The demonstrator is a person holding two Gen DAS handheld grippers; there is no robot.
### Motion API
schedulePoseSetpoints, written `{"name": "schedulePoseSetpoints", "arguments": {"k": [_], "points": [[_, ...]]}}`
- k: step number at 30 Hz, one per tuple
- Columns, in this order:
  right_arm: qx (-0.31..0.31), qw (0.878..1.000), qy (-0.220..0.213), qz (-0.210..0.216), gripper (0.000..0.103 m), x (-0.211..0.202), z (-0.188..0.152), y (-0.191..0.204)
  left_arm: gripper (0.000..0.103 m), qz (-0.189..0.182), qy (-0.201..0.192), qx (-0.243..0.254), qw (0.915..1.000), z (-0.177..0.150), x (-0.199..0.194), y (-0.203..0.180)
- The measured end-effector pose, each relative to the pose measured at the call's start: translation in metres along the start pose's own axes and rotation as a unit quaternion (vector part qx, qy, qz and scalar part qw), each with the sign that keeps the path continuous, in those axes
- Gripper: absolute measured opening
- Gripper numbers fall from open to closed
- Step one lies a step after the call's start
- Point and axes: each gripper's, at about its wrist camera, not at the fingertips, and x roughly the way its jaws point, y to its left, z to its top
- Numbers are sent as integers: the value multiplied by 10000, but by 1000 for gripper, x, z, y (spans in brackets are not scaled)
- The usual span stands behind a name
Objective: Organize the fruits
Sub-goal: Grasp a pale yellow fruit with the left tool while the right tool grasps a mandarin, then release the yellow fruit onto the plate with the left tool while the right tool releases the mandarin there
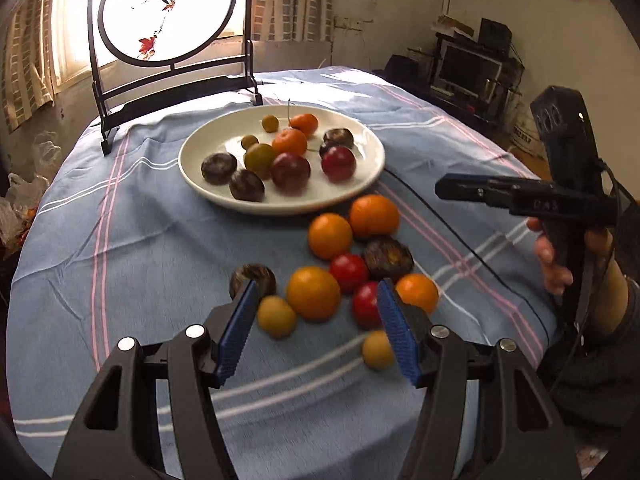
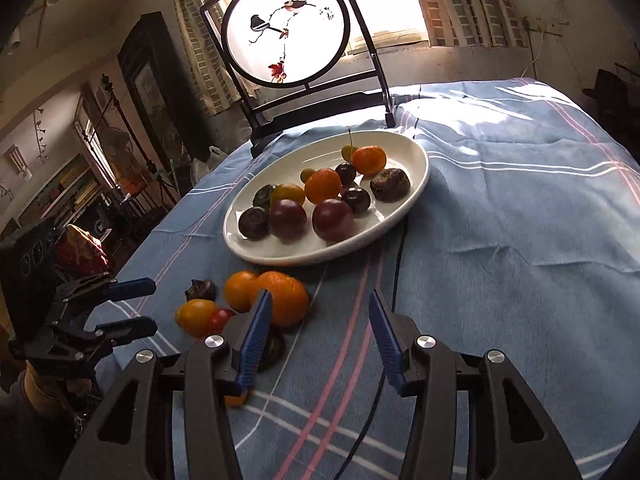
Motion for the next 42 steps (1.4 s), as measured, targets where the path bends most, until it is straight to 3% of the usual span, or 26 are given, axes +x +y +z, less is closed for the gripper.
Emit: {"name": "schedulePoseSetpoints", "arguments": {"k": [2, 5, 6, 8, 9, 12, 15, 21, 27, 29, 30, 36, 42], "points": [[1, 10000, 8, -21, 50, -4, -10, 0, 60, 22, 118, 98, 9999, -18, 2, -12], [-37, 9999, -83, -49, 50, -9, -14, 2, 45, -5, 321, 187, 9993, -31, 16, -26], [-36, 9999, -72, -72, 50, -8, -14, 2, 45, -27, 357, 156, 9992, -34, 20, -29], [-16, 9999, -62, -111, 50, -8, -14, 0, 41, -14, 343, 164, 9993, -35, 27, -35], [-23, 9999, -94, -110, 50, -9, -14, 1, 32, 17, 346, 165, 9993, -35, 30, -35], [-99, 9998, -128, -77, 50, -11, -16, 2, 23, -43, 321, 10, 9995, -32, 32, -32], [-345, 9994, -42, 88, 50, -10, -19, 10, 23, -20, 217, 81, 9997, -32, 23, -35], [-1363, 9878, 621, 418, 50, 3, -35, 56, 23, -66, -47, -164, 9998, -37, -7, -26], [-1537, 9809, 1112, 433, 50, 29, -38, 81, 23, -56, -93, -285, 9995, -39, -16, -15], [-1632, 9787, 1189, 379, 41, 33, -40, 88, 23, -46, -118, -319, 9994, -40, -18, -12], [-1657, 9787, 1169, 307, 37, 35, -40, 90, 23, -45, -127, -343, 9993, -40, -18, -10], [-1118, 9863, 1021, 647, 37, 17, -38, 70, 23, -103, -203, -510, 9984, -42, -22, 1], [-305, 9959, 221, 821, 37, -17, -3, 28, 23, -263, -321, -668, 9969, -22, -21, 13]]}}
